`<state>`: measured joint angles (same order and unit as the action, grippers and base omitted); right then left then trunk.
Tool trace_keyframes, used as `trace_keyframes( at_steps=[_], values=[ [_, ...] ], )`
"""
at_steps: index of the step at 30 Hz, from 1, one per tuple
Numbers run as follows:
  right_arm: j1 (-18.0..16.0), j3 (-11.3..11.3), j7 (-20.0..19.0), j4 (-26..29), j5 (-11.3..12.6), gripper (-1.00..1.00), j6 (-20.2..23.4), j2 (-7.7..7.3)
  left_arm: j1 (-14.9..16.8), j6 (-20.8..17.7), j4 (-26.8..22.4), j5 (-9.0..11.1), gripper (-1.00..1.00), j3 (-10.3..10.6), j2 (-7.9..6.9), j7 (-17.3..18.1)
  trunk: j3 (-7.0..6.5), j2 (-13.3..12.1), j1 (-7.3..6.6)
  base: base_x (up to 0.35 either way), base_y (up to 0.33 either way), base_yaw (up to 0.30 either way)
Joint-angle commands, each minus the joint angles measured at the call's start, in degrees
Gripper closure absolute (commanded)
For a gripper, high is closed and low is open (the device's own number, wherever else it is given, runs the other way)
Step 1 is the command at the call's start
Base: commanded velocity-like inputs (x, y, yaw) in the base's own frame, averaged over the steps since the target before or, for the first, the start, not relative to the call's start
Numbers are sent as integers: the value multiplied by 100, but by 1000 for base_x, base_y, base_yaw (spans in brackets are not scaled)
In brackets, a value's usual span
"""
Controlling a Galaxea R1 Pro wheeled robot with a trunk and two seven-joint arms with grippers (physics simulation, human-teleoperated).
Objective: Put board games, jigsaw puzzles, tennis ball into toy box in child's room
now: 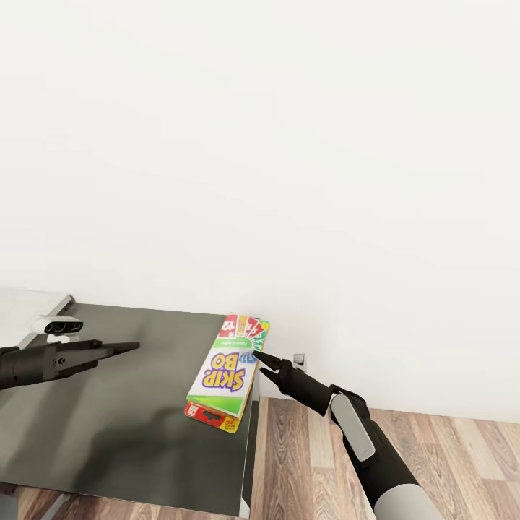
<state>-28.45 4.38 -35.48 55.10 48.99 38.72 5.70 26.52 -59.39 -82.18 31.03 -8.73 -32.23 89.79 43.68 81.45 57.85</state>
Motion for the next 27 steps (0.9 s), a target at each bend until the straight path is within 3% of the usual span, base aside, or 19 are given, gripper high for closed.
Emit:
trace_keyframes(
  at_steps=[1, 27],
  values=[
    [-3, -5, 6, 1, 32, -100, 39, 1, 3, -61, -1, -1, -100, 2, -2, 21, 4, 2, 0, 0, 0, 0],
    [-3, 28, 8, 34, 15, -100, -3, 1, 3, -61, 0, -10, -100, 3, 7, 21, 4, 2, 0, 0, 0, 0]
  ],
)
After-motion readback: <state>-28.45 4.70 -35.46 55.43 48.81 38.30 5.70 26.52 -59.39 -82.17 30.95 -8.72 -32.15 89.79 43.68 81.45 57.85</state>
